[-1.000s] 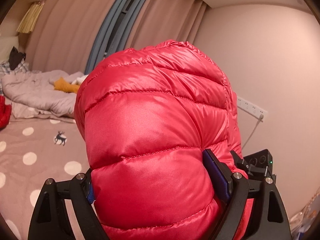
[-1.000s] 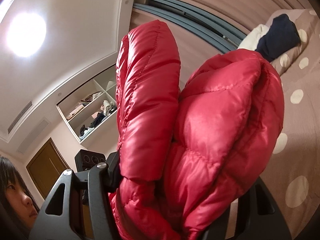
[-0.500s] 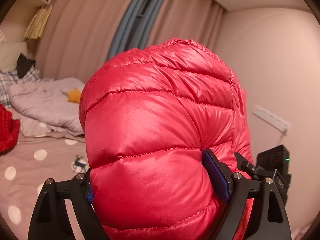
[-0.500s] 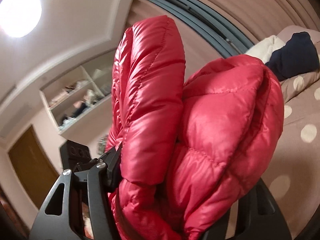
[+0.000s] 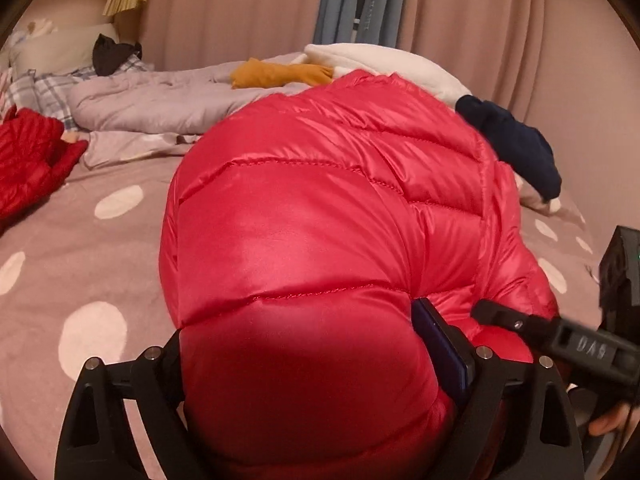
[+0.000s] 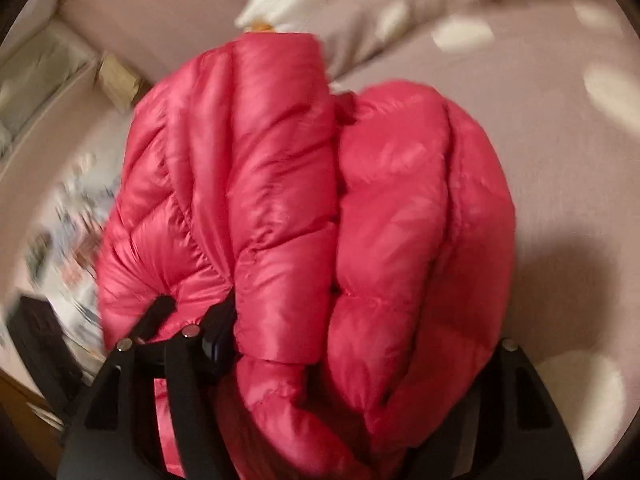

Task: Fold large clothes
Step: 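Lower the jacket bundle onto the bed with both tools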

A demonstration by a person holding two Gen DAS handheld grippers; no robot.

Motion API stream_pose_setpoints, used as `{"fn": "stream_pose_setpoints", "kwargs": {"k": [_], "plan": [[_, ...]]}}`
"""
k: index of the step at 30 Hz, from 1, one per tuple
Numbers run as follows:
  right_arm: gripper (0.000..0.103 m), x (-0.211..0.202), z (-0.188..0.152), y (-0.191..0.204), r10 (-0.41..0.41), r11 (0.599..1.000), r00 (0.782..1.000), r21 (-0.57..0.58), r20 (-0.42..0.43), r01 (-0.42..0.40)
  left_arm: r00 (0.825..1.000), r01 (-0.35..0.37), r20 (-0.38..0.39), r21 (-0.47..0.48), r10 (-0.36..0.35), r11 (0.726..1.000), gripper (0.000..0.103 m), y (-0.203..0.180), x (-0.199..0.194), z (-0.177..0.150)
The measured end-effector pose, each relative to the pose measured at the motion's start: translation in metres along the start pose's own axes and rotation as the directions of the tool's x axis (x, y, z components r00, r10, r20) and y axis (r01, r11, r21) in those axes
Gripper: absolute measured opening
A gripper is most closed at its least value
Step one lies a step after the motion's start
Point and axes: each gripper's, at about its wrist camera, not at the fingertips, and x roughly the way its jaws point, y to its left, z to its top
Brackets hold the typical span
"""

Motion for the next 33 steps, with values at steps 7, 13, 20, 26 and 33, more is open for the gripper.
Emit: {"fn": "stream_pose_setpoints", "kwargs": {"k": [7,13,20,26,33], "plan": [[0.067,-0.001,-0.001,0.005,-0.073,0.997,0.997,-0.03,0.011,0.073,0.999,-0.031,0.027,0.012,0.03,0.999,0.094,-0.008,-0.011,0.003],[0.071,-0.002,-0.005,0.025,-0.102,0.992,0.994,-0.068,0.033,0.104,1.0,-0.01,0.005,-0.041,0.01,0.999,0.094,-0.007,-0.029,0.0],[0.074,-0.003,-0.01,0.026,-0.113,0.991,0.991,-0.063,0.07,0.117,0.983,-0.169,0.077,0.04,0.165,0.985,0.093,-0.024,-0.069,0.01],[0.076,-0.007,-0.019,0.027,-0.119,0.99,0.988,-0.062,0.103,0.126,0.971,-0.221,0.114,0.085,0.211,0.972,0.084,-0.029,-0.078,-0.003],[0.08,-0.011,-0.024,0.026,-0.109,0.992,0.987,-0.058,0.115,0.116,0.996,-0.079,0.039,-0.093,0.083,0.993,0.085,0.008,-0.065,-0.015]]}}
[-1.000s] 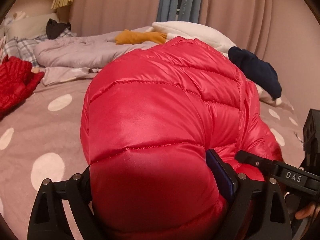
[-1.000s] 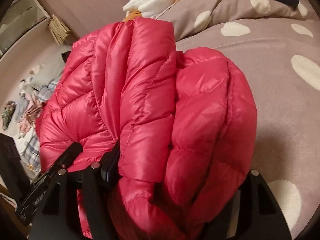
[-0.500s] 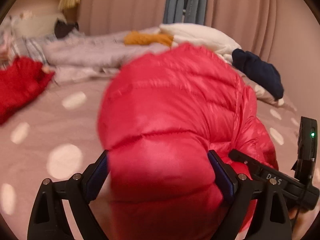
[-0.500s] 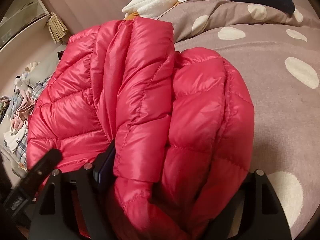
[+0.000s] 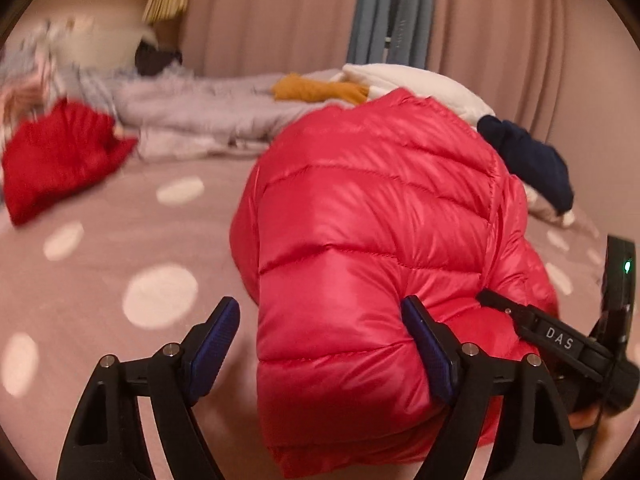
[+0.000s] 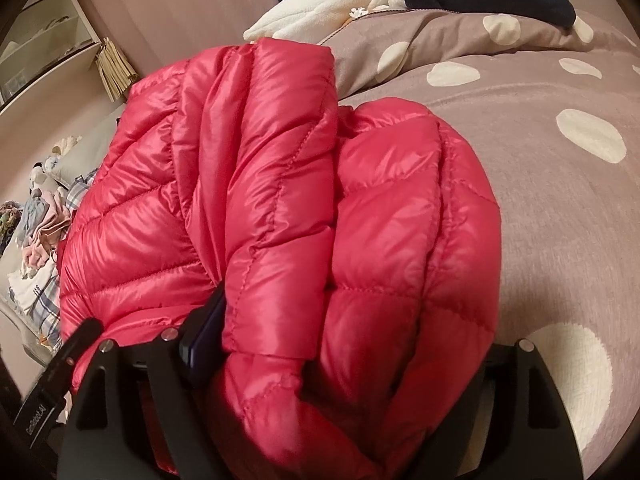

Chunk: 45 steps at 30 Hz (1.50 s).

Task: Fold large clothes
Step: 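Lower the jacket bundle onto the bed with both tools, then open both tools and release the folded jacket, pulling back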

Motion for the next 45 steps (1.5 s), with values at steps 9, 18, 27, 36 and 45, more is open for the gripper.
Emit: {"fn": "stream_pose_setpoints", "kwargs": {"k": [9,18,27,36,45], "plan": [[0.085,-0.003,-0.001,-0.001,0.001,1.0,1.0,0.007,0.006,-0.001,0.982,-0.167,0.11,0.14,0.152,0.976,0.086,-0.031,-0.01,-0.011],[0.09,0.002,0.004,-0.002,0.0,1.0,1.0,0.005,-0.011,0.0,0.996,-0.078,0.046,-0.016,0.079,0.997,0.094,-0.004,-0.001,-0.01],[0.094,0.002,0.006,-0.001,-0.019,1.0,1.0,-0.005,-0.014,0.019,0.993,-0.106,0.055,-0.005,0.106,0.994,0.096,-0.009,0.0,-0.013],[0.1,-0.001,0.007,-0.002,-0.035,0.999,0.999,-0.007,-0.009,0.035,0.991,-0.121,0.058,-0.003,0.121,0.993,0.096,-0.014,-0.009,-0.01],[0.102,-0.082,0.02,0.009,-0.121,0.992,0.985,0.037,0.126,0.117,0.989,-0.11,0.098,-0.057,0.115,0.992,0.096,-0.018,-0.086,0.021]]}}
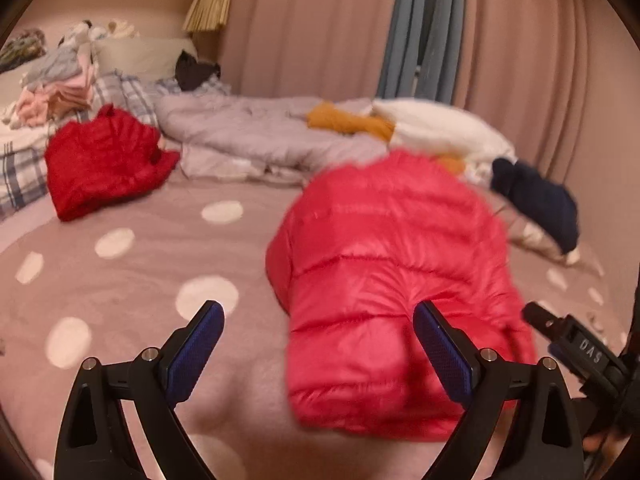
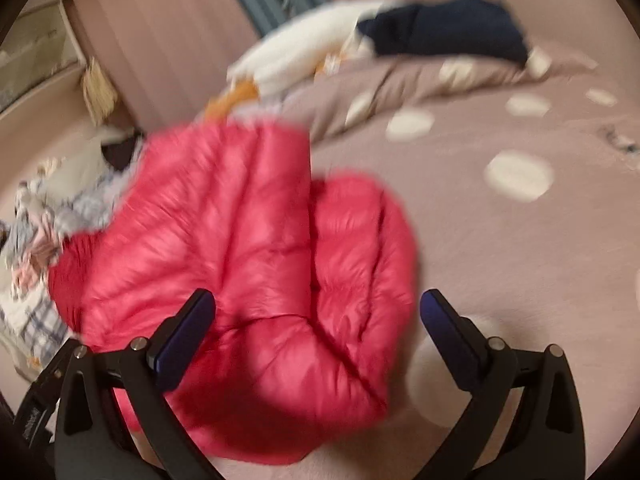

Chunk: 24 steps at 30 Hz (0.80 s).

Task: Fold large clothes

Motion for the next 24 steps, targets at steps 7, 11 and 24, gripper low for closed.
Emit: {"fn": "stream_pose_setpoints", "kwargs": {"k": [7,11,24], "plan": [[0.102,-0.121,0.006,0.053,-0.024,0.98,0.99,-0.194,0.138,0.05,0.988,-0.058,0.148,0.019,0.055,0.998,0.097,0.009,-0.101,0.028],[0.102,-0.186,-0.008,0.075,-0.004,0.958,0.98,-0.281,0.197,0.061,0.989,0.057,0.141,-0.051,-0.05,0.997,0.101,0.024,-0.145,0.034],[0.103,-0.283,-0.033,0.084,-0.018,0.937,0.93,-0.317,0.368,0.144,0.959,0.159,0.229,0.055,-0.167,0.986,0.102,0.003,-0.205,0.022]]}}
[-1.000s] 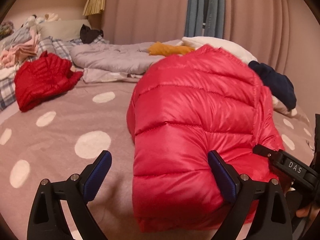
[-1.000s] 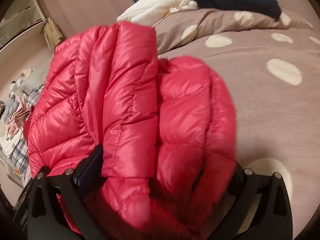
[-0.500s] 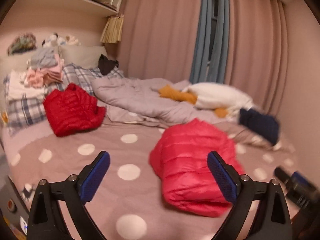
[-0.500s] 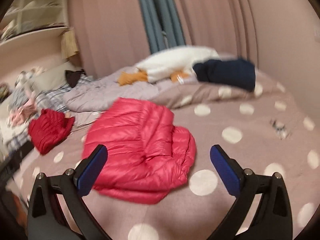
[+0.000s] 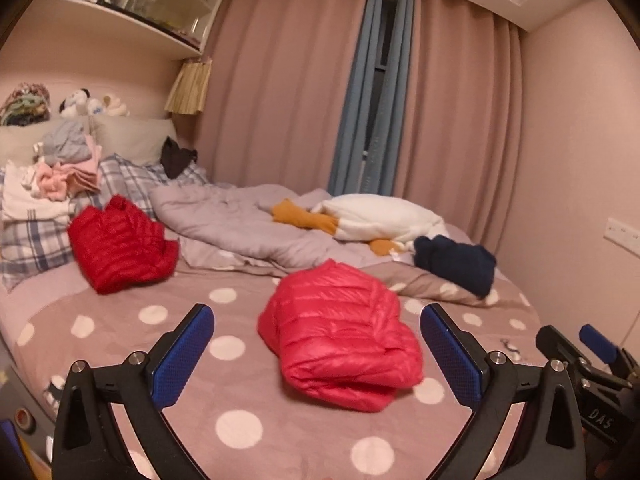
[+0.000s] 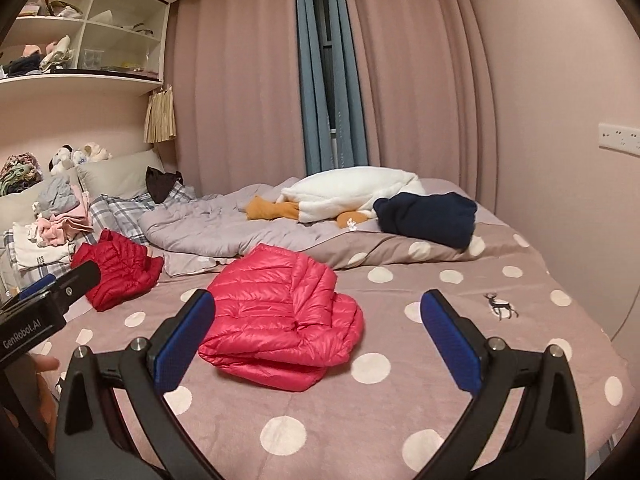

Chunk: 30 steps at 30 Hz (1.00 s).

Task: Fold large clothes

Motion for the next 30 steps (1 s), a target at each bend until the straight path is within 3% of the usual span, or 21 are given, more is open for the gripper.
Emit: {"fn": "stream_pose_setpoints", "kwargs": {"k": [11,17,30], "plan": [[0.102,-0.003,0.002,0.004,-0.068,0.998,0.998,-0.012,-0.003,0.068,0.999,-0.047,0.019,-0.068,0.048,0.997,0.102,0.01,-0.004,0.004],[0.102,-0.002,0.003,0.005,-0.065,0.998,0.998,-0.017,0.001,0.065,0.996,-0.087,0.021,-0.044,0.088,0.995,0.102,0.008,-0.003,0.003],[0.103,0.0,0.002,0.02,-0.064,0.996,0.998,-0.062,0.0,0.064,0.999,-0.053,-0.012,-0.024,0.053,0.998,0.102,0.007,-0.005,0.002]]}}
